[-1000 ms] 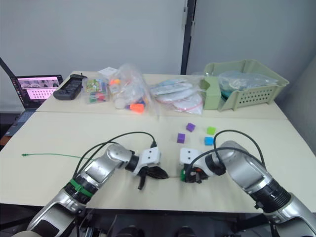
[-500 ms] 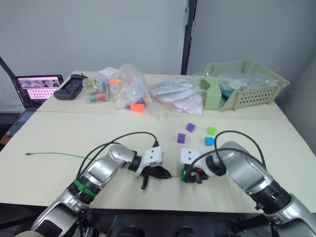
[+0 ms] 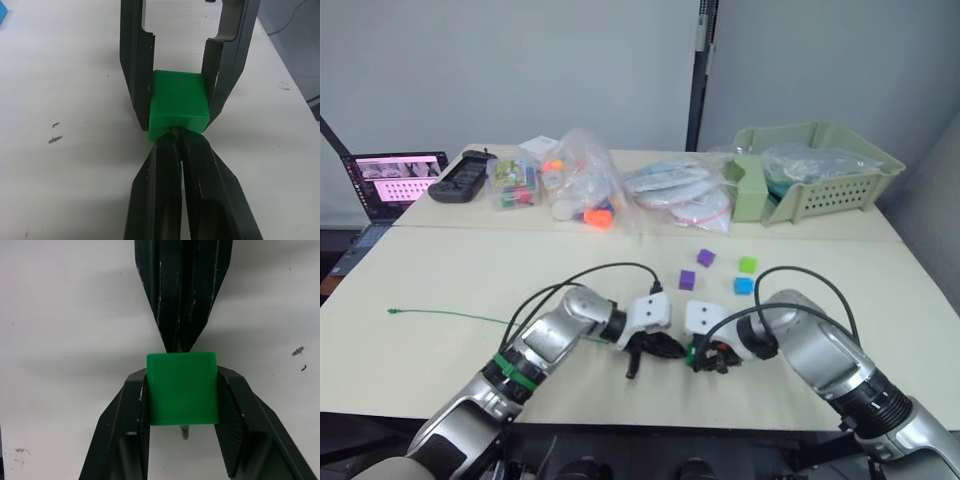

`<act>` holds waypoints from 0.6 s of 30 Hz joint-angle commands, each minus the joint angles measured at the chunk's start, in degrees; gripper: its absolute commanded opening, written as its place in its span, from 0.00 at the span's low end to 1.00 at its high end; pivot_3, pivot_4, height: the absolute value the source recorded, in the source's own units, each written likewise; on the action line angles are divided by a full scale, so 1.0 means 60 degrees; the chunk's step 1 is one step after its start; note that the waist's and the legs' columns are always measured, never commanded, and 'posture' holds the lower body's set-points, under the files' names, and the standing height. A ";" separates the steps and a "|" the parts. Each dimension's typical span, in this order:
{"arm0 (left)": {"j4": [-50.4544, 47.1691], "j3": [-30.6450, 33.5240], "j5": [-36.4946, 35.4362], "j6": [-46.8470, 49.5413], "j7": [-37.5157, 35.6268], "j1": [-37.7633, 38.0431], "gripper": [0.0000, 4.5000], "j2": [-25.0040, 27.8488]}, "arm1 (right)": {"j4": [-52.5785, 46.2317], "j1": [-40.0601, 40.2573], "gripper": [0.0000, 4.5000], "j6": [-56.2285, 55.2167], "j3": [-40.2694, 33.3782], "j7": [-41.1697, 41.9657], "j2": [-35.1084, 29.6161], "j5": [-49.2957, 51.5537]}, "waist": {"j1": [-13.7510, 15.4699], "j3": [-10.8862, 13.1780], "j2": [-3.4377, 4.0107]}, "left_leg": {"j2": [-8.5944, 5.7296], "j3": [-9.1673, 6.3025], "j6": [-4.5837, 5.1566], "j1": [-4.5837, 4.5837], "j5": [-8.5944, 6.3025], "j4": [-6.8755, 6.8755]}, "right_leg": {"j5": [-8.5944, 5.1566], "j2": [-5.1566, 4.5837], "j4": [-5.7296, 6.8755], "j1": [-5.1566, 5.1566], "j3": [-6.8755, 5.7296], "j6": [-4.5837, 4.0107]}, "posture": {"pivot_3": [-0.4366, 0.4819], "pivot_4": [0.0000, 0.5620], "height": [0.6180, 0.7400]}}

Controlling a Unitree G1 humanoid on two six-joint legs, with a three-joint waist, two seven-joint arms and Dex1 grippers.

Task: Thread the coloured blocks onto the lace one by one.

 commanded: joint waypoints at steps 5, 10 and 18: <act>-0.0191 -0.0010 0.0012 -0.0046 0.0096 -0.0391 0.00 -0.0543 | 0.0093 0.0227 0.26 0.0200 0.0450 -0.0017 0.0196 -0.0120 | 0.0054 -0.0002 -0.0003 | -0.0001 0.0007 0.0000 0.0005 0.0000 0.0006 | 0.0002 -0.0001 -0.0002 0.0010 0.0000 0.0003 | 0.48 0.27 0.95; -0.0544 0.0358 -0.0308 0.0097 -0.0151 -0.0371 0.31 -0.0322 | 0.0113 0.0250 0.26 0.0192 0.0442 -0.0010 0.0193 -0.0138 | 0.0029 -0.0002 -0.0004 | 0.0001 0.0003 0.0000 0.0006 0.0000 0.0005 | 0.0002 0.0000 0.0000 0.0007 0.0000 0.0003 | 0.48 0.27 0.95; -0.1121 0.0231 -0.0027 -0.0439 -0.0721 0.0031 0.52 0.0970 | 0.0098 0.0238 0.26 0.0235 0.0471 -0.0007 0.0286 -0.0127 | -0.0072 -0.0003 -0.0004 | 0.0013 -0.0005 0.0000 0.0016 0.0000 -0.0005 | 0.0002 0.0014 0.0001 0.0004 0.0002 0.0001 | 0.48 0.27 0.95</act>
